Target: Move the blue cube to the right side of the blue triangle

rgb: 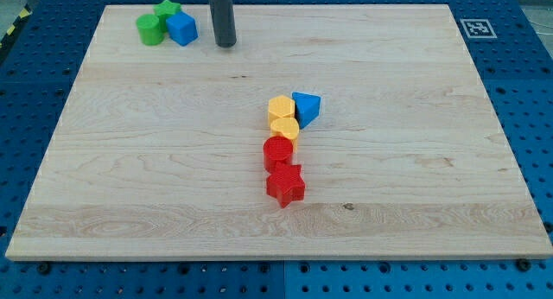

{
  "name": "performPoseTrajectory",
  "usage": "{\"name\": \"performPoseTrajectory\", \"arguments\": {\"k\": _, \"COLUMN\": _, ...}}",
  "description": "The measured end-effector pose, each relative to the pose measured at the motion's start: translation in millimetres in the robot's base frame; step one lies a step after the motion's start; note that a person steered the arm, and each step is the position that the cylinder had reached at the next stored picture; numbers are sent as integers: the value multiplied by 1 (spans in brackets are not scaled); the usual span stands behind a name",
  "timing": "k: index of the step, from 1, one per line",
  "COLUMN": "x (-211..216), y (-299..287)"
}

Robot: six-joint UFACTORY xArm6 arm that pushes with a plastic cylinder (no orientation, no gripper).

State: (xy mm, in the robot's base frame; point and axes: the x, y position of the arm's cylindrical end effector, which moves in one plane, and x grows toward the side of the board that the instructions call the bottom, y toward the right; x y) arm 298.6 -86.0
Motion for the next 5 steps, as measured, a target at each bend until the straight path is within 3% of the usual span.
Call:
{"name": "performPoseTrajectory", "arguments": {"k": 1, "x": 30, "y": 0}}
{"name": "performPoseTrajectory", "arguments": {"k": 3, "x": 39, "y": -116}}
{"name": "performPoseTrajectory", "arguments": {"k": 5, "x": -53, "y": -218}}
